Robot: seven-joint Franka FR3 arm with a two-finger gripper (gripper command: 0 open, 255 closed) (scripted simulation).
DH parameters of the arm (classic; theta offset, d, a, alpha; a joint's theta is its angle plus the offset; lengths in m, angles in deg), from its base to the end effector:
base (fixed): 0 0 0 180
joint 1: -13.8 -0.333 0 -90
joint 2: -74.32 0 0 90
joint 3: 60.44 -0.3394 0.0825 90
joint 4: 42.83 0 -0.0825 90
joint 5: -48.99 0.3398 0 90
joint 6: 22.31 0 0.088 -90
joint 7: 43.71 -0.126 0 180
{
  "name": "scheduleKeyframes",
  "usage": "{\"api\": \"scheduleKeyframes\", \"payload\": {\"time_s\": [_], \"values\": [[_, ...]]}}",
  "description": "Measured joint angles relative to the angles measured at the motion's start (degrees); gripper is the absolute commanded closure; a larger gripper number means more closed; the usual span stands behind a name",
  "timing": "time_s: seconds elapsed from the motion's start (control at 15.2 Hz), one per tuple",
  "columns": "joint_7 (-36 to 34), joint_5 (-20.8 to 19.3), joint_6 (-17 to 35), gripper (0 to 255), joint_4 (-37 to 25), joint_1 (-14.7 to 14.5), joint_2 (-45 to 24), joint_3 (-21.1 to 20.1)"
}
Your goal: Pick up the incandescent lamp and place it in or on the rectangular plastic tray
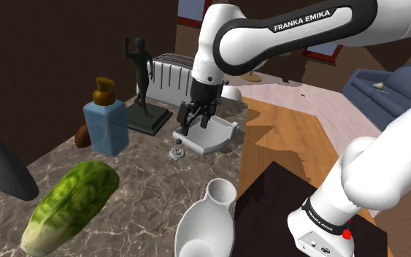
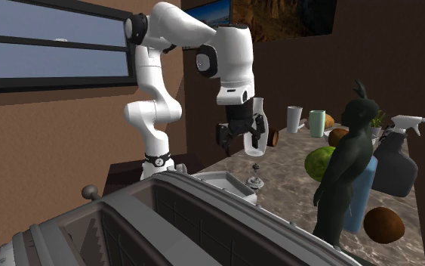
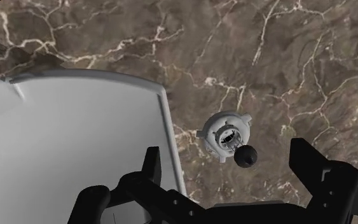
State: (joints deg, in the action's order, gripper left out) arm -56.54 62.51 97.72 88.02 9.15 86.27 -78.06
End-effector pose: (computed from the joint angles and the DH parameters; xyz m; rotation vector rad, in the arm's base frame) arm 0.3999 0.1860 0.4621 -3.0008 -0.0626 0.0440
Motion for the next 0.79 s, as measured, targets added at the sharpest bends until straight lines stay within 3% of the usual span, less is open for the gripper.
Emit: {"api": "scheduleKeyframes", "payload": {"time_s": [0.33,0.79], "values": [[-4.11,-2.02,5.45,0,-3.72,-0.57,-8.25,-2.11],[-4.77,-2.61,10.23,0,-1.99,-0.97,-11.25,-2.66]]}}
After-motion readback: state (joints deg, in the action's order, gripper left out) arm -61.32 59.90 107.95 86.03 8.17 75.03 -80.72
